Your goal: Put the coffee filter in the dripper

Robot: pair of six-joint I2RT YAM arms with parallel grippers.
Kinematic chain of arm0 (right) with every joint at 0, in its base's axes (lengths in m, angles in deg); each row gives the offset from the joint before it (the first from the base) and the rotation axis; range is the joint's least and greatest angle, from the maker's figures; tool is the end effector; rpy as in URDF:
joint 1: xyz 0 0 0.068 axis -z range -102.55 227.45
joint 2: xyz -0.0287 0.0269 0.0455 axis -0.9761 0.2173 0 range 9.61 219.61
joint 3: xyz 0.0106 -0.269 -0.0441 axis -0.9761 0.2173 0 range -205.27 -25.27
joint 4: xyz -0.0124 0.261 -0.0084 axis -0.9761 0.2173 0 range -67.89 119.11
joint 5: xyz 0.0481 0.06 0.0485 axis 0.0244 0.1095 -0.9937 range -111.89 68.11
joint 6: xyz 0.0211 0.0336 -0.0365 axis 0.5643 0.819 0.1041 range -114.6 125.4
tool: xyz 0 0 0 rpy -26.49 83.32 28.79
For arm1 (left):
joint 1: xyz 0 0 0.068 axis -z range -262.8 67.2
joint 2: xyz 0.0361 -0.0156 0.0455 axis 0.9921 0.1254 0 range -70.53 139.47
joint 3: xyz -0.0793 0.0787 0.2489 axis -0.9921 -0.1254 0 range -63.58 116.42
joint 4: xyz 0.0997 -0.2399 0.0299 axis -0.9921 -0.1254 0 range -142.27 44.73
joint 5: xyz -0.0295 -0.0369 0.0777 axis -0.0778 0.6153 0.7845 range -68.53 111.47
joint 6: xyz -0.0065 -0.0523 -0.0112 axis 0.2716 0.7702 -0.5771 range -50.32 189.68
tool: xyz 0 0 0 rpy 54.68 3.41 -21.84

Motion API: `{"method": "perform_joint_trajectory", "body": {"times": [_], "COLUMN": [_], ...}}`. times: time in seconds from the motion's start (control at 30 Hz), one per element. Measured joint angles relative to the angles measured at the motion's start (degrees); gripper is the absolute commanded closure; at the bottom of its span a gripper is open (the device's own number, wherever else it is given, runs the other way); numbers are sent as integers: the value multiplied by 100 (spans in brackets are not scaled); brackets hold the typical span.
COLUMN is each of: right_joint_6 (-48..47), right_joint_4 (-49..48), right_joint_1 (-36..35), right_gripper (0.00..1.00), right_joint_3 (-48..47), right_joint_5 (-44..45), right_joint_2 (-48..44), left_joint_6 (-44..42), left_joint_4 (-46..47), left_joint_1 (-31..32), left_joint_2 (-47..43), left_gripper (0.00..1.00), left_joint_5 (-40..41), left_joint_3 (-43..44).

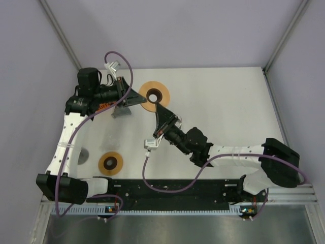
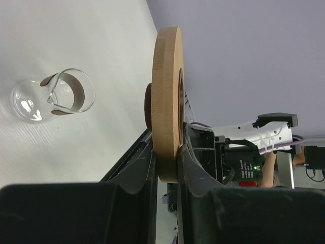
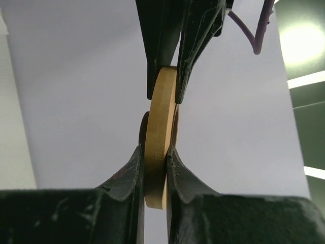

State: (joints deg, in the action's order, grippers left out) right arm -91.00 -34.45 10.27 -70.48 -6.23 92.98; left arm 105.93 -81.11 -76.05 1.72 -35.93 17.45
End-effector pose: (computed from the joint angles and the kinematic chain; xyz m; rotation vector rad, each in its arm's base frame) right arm 0.1338 0.2930 0.3057 -1.2158 0.4187 -0.6097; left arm 0.2503 -0.0598 0.4193 0.1397 2.1152 -1.4747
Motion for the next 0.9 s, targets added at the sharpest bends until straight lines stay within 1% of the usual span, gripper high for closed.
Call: {"method": "perform_joint_trajectory", "body": {"times": [0.03,0.07,0.1,0.13,0.17,0.2,0.23,0.3,0.37,0.47,0.53,0.63,0.77,0.9], "right_joint_6": [133,393,734,1049,1464,2131,2402,3560,4529,6037,6977,8067,8929,9488], "right_joint_4": [57,232,487,758,1266,2133,2387,3593,4321,5073,5497,6144,6955,7648], "right_joint_1": [-11,-28,-48,-59,-70,-81,-87,-44,20,297,664,1165,1344,1384], "right_gripper": [54,37,26,17,12,8,5,1,2,4,6,6,6,10], "right_joint_3": [0,-17,-52,-111,-240,-533,-645,-1198,-1620,-2192,-2664,-3414,-4004,-4293], "right_joint_5": [24,70,111,133,138,37,-2,-518,-986,-1576,-1683,-1397,-997,-866], "right_joint_2": [-11,-46,-94,-144,-245,-452,-525,-883,-1217,-1620,-1628,-1276,-627,-28], "left_joint_6": [15,20,-74,-238,-382,-511,-619,-769,-883,-990,-1047,-1097,-1130,-1141], "left_joint_4": [4,7,24,31,28,26,24,31,31,35,33,33,44,72], "left_joint_1": [-2,-2,4,22,44,59,63,63,59,59,59,59,59,59], "left_joint_2": [0,0,0,0,2,4,9,15,17,28,28,28,20,-11], "left_gripper": [100,100,100,100,100,100,100,100,100,100,100,100,100,100], "left_joint_5": [9,20,20,92,166,234,306,404,483,564,595,621,634,640], "left_joint_3": [-37,-85,-131,-168,-188,-205,-214,-214,-221,-247,-273,-293,-308,-363]}}
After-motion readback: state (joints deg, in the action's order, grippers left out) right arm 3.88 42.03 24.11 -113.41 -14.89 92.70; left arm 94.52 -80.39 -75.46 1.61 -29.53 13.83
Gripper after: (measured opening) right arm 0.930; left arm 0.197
